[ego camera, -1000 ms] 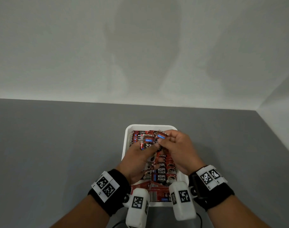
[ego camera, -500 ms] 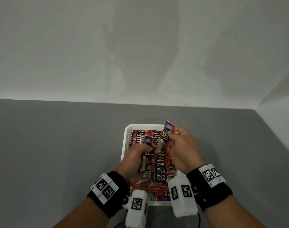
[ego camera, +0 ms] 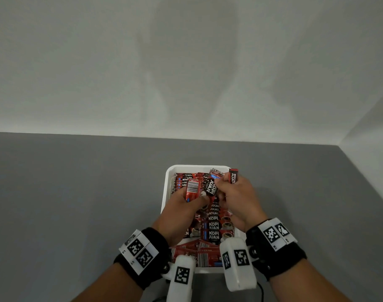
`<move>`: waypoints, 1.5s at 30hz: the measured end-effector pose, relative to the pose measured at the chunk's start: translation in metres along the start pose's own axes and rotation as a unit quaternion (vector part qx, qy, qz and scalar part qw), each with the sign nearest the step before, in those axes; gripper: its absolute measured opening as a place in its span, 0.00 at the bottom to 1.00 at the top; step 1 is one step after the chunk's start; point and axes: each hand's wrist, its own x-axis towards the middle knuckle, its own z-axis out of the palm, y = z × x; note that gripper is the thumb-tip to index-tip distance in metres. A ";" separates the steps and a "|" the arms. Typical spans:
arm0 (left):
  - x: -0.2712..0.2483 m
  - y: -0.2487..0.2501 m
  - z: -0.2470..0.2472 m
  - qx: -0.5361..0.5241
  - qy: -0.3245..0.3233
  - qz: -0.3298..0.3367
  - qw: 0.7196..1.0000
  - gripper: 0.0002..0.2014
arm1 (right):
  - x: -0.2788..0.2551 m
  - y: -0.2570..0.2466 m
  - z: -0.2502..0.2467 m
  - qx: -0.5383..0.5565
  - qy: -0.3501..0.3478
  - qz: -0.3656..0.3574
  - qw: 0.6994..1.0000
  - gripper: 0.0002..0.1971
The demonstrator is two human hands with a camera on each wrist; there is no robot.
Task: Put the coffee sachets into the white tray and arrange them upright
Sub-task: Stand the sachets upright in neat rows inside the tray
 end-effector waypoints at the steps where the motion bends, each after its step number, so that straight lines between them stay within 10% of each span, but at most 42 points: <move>1: 0.000 0.000 0.001 0.005 0.001 0.010 1.000 0.10 | 0.000 0.000 -0.001 0.010 -0.003 0.002 1.000 0.16; 6: 0.003 -0.004 0.009 0.081 -0.027 0.093 0.992 0.06 | -0.003 0.002 0.016 0.040 -0.048 0.018 0.998 0.10; 12: 0.006 -0.005 0.007 -0.079 -0.014 -0.050 0.996 0.12 | 0.006 -0.008 0.007 0.078 -0.001 0.029 0.997 0.11; 19: 0.006 -0.003 -0.001 0.032 -0.028 0.011 0.999 0.11 | -0.008 -0.013 -0.004 0.005 -0.082 -0.011 0.997 0.02; 24: 0.011 0.000 -0.014 -0.095 0.011 -0.079 0.992 0.08 | -0.003 -0.009 -0.025 -0.033 -0.066 -0.044 0.996 0.04; 42: 0.017 0.006 -0.005 0.052 0.116 0.114 0.985 0.07 | -0.002 0.001 -0.008 0.159 0.042 -0.007 0.986 0.13; 45: 0.017 0.005 -0.002 0.047 0.088 0.077 0.992 0.08 | 0.002 0.008 -0.011 -0.056 0.112 -0.141 0.982 0.20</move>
